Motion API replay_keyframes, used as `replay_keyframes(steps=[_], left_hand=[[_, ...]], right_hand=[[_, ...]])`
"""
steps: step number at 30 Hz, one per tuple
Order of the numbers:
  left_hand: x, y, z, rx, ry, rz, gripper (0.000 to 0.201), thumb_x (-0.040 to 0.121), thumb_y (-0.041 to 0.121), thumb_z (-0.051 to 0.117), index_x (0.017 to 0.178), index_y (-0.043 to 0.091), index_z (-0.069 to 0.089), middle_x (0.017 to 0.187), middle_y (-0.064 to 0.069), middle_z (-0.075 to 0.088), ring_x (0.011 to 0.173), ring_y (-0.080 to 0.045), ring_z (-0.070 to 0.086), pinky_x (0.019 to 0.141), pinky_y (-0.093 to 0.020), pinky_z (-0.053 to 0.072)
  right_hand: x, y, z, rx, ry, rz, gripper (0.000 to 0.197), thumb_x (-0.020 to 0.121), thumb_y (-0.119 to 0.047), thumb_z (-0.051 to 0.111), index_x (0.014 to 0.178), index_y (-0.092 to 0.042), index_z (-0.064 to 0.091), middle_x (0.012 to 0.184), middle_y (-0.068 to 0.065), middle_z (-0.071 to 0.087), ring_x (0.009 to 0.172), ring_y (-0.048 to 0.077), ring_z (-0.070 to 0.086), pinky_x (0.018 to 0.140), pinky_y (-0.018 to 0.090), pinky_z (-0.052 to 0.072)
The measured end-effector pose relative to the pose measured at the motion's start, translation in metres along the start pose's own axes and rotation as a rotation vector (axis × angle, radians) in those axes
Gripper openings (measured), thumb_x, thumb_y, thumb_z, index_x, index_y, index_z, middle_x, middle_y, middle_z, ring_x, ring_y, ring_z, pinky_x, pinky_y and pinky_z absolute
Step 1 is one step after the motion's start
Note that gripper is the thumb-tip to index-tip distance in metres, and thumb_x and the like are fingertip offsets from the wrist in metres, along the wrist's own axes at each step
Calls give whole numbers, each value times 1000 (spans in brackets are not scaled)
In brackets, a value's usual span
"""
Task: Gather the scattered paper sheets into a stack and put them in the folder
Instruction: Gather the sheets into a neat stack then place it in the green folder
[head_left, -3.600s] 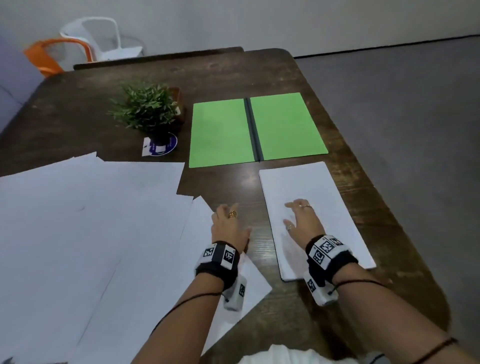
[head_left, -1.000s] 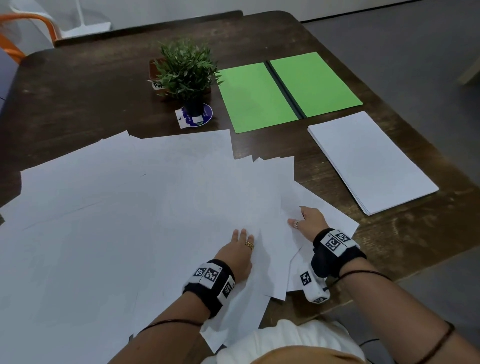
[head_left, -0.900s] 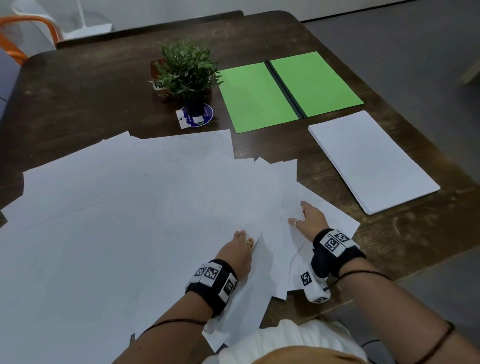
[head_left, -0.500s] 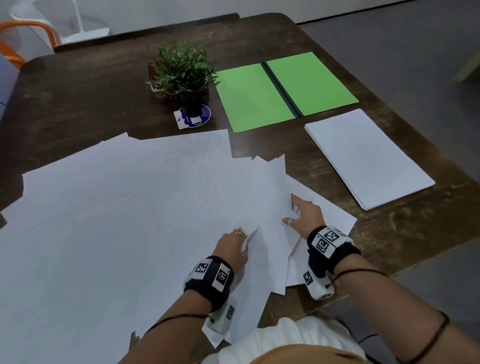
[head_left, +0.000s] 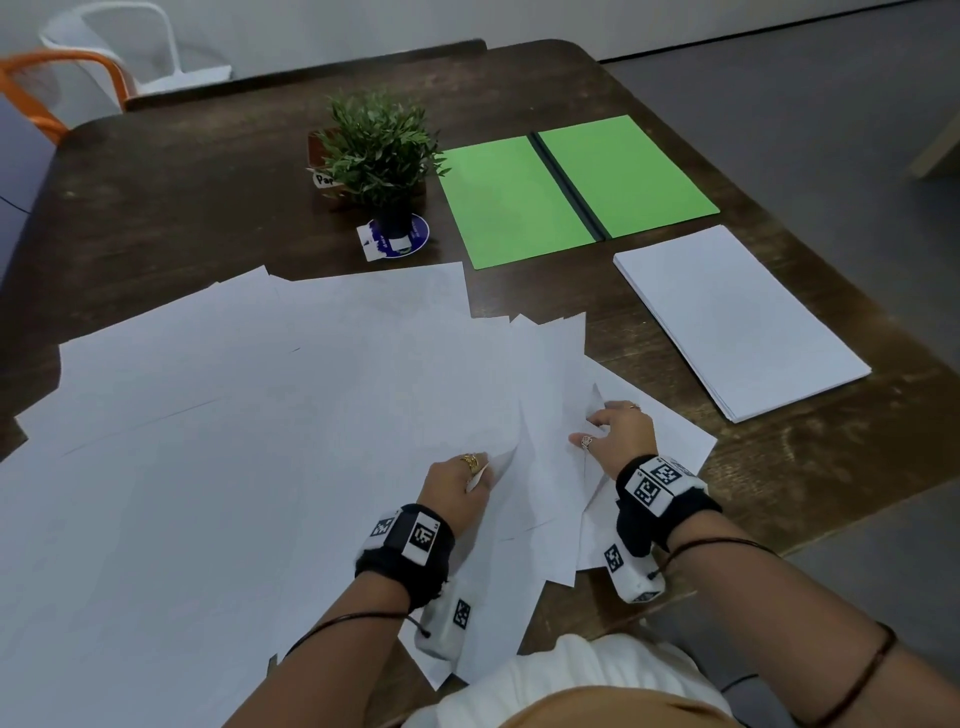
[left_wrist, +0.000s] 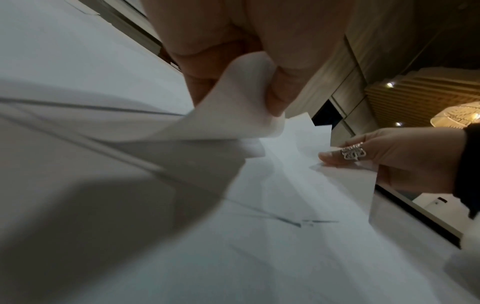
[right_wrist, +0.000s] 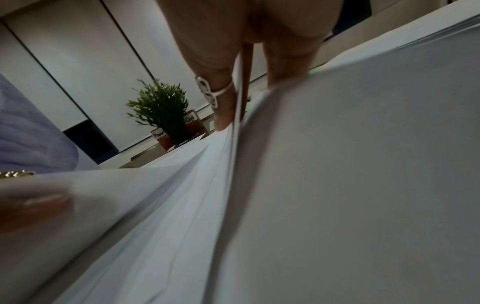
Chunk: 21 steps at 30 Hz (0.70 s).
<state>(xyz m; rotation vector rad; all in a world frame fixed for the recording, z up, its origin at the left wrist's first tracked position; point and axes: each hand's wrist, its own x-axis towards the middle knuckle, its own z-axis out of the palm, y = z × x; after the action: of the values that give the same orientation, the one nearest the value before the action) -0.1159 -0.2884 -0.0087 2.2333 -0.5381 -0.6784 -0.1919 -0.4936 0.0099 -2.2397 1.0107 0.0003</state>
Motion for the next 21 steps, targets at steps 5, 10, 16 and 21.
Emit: replay_keyframes(steps=[5, 10, 16, 21], left_hand=[[-6, -8, 4, -70, -32, 43, 35, 94, 15, 54, 128, 3, 55, 137, -10, 51, 137, -14, 34, 98, -4, 20], [-8, -9, 9, -245, -104, -5, 44, 93, 24, 57, 134, 9, 49, 143, -8, 43, 139, -8, 28, 107, -16, 25], [0, -3, 28, -2, -339, 41, 73, 83, 66, 41, 143, 24, 36, 154, -3, 24, 145, -18, 8, 119, -43, 3], [-7, 13, 31, 124, -493, 187, 91, 69, 79, 29, 145, 29, 32, 155, 12, 19, 143, -4, -4, 111, -46, -20]], right_hand=[[-7, -8, 1, -232, 87, -143, 19, 87, -18, 62, 103, -12, 71, 135, 5, 41, 123, 22, 35, 97, 29, 38], [-2, -7, 5, 71, -5, -12, 31, 88, 0, 53, 118, 1, 60, 122, 18, 60, 117, 31, 52, 90, 20, 35], [8, -2, 8, 599, -162, 351, 27, 84, -33, 68, 98, -10, 66, 95, 3, 62, 96, 25, 57, 87, 32, 43], [14, 1, 13, 441, -215, 313, 33, 70, -17, 82, 100, -11, 68, 104, 3, 69, 100, 21, 62, 92, 28, 46]])
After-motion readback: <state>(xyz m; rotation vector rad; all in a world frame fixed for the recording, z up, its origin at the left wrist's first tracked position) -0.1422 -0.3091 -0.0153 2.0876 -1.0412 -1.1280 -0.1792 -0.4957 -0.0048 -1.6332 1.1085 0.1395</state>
